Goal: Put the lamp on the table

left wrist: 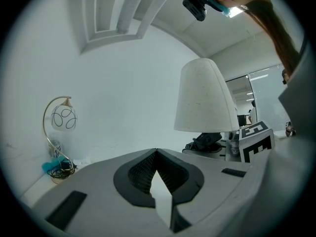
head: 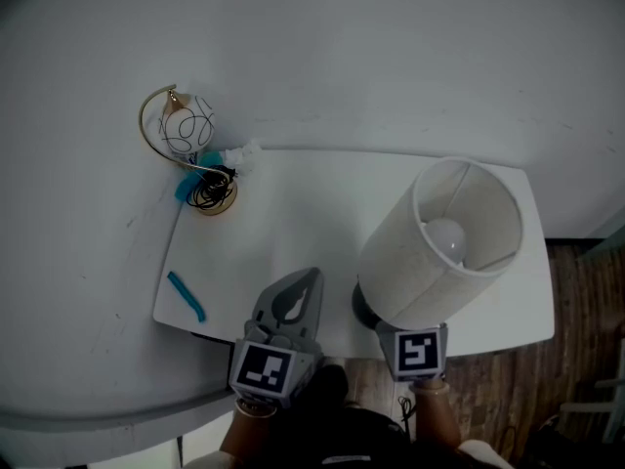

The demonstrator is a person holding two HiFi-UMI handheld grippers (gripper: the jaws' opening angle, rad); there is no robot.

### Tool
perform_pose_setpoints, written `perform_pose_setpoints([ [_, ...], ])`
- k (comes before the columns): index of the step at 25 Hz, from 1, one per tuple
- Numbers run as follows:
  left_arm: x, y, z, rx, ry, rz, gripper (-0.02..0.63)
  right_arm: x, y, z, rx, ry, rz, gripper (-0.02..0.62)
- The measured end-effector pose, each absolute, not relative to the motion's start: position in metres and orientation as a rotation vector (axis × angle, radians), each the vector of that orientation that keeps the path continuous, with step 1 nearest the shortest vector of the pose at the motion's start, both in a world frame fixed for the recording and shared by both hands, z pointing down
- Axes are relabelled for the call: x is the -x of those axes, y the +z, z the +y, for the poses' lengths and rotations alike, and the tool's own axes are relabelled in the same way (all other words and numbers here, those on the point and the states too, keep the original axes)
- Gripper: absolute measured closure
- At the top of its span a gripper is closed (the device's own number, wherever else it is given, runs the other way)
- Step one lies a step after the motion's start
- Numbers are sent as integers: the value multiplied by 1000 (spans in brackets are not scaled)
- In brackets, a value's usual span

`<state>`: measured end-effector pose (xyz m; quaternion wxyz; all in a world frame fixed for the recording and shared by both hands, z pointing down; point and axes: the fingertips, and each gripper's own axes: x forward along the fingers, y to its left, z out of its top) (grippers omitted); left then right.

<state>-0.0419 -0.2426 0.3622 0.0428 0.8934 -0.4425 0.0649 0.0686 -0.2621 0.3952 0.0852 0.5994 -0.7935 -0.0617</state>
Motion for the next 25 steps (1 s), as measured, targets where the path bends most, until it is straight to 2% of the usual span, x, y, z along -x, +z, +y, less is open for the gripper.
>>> perform_pose_setpoints([
  [25,59,381,-279,-2691,242,-1351,606,-59,426,-307,-1780,-144,-2331,514],
])
